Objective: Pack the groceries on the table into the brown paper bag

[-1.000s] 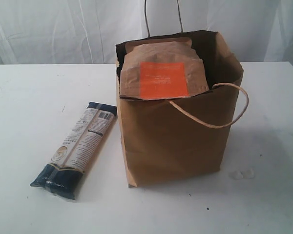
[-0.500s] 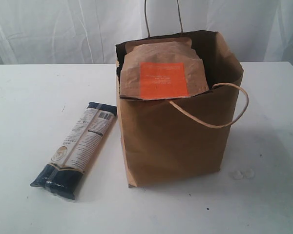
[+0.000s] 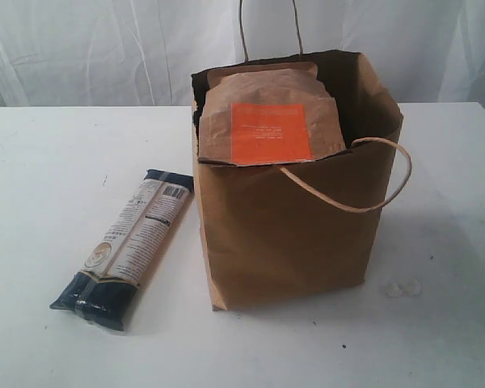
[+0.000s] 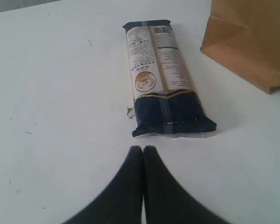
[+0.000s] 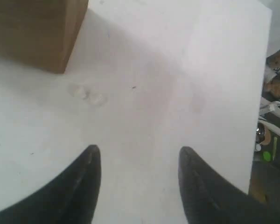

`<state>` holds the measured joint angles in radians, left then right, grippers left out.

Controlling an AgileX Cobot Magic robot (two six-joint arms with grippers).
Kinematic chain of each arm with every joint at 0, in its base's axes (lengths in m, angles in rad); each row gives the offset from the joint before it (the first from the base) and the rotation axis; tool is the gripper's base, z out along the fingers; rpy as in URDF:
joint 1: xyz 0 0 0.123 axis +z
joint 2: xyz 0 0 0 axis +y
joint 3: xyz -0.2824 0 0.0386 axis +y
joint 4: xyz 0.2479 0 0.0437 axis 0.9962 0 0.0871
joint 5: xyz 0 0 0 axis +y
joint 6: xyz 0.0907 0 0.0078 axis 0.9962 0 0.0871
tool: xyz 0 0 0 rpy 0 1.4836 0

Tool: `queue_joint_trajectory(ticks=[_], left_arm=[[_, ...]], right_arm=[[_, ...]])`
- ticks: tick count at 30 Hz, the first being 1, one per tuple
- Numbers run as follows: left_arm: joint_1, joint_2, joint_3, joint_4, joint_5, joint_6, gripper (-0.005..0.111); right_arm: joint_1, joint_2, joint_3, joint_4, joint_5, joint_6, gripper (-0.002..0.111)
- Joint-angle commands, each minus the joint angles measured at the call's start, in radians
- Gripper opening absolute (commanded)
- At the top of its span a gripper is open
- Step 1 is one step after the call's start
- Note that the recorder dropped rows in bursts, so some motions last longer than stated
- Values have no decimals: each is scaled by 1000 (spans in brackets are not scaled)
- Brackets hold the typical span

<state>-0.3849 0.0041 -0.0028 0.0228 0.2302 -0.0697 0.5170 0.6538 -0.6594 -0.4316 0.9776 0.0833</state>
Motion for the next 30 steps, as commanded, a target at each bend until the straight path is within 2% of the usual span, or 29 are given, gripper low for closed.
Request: queue_joint_trajectory(ticks=[1, 14, 19, 26, 30], left_arm=[[1, -4, 3, -4, 3, 0, 0], [1, -4, 3, -4, 3, 0, 0], [1, -4, 3, -4, 3, 0, 0], [1, -4, 3, -4, 3, 0, 0], [1, -4, 3, -4, 3, 0, 0]], right_arm=[[-8, 52, 39, 16, -71, -5, 49], [-10, 289, 94, -36, -313, 369, 49], [-83, 369, 121, -112, -368, 559, 49], [-216, 455, 141, -55, -527, 576, 49], [-249, 509, 141, 2, -568, 525, 49]])
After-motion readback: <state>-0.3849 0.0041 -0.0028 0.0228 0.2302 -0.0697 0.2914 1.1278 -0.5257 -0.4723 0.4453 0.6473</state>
